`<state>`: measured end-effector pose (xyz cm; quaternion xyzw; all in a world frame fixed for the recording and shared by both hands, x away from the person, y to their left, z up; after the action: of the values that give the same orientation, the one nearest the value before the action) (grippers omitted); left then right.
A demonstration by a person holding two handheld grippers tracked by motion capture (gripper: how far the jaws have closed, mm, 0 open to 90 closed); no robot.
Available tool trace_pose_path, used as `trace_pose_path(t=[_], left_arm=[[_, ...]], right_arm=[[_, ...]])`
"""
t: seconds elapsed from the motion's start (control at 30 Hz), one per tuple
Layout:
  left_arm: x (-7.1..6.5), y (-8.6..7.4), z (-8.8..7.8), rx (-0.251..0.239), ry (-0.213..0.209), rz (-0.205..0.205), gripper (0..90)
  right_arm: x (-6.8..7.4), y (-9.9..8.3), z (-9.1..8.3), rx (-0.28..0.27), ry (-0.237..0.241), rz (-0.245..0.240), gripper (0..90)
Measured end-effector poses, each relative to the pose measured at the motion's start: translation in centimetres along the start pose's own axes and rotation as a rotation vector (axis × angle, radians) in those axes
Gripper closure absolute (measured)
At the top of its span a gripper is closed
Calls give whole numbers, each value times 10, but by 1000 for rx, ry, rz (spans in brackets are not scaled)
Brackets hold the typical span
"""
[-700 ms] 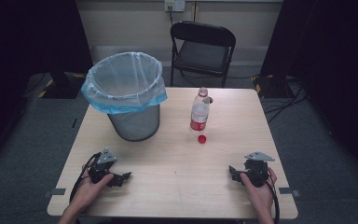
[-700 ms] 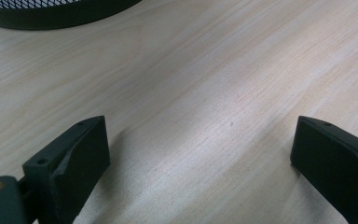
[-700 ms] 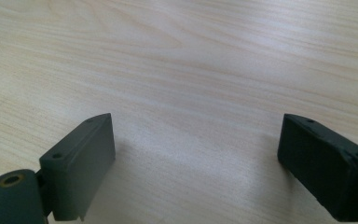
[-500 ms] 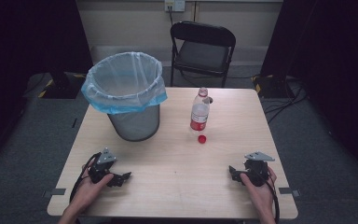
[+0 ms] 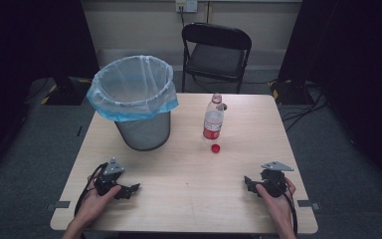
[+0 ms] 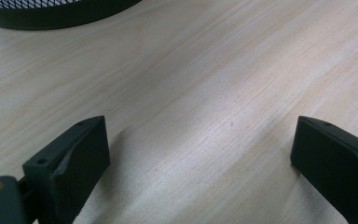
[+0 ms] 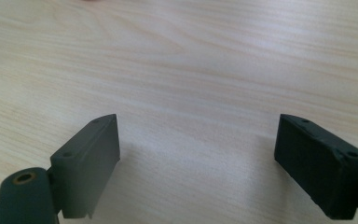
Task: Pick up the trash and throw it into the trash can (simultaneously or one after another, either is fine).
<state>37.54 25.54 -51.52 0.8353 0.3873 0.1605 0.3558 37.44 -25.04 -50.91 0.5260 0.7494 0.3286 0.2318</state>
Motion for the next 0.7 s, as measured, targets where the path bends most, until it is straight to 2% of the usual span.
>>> trace_pose_path(t=[0.23,0.27,0.3,0.4,0.7], left_arm=[[0,0,0,-1,-1,0,39],[0,0,0,0,0,0,39],[0,0,0,0,0,0,39],[0,0,0,0,0,0,39],[0,0,0,0,0,-1,39]], right_arm=[[11,14,-2,-17,29,-57,167],[13,17,-2,-13,41,-65,197],[17,24,-1,-10,74,-67,201],[20,29,0,-19,70,-86,200],[24,54,6,-46,115,-94,200]])
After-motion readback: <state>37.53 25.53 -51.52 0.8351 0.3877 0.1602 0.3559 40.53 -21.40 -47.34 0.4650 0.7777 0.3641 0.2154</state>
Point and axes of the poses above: each handheld gripper's, and its own axes: z roughly forward along the jaws, y roughly out of its top, x roughly to its left, the point moved 2 cm from there along z, roughly forward along the jaws, and after that the axes turned 1 degree about -z, right-handed, at the moved point
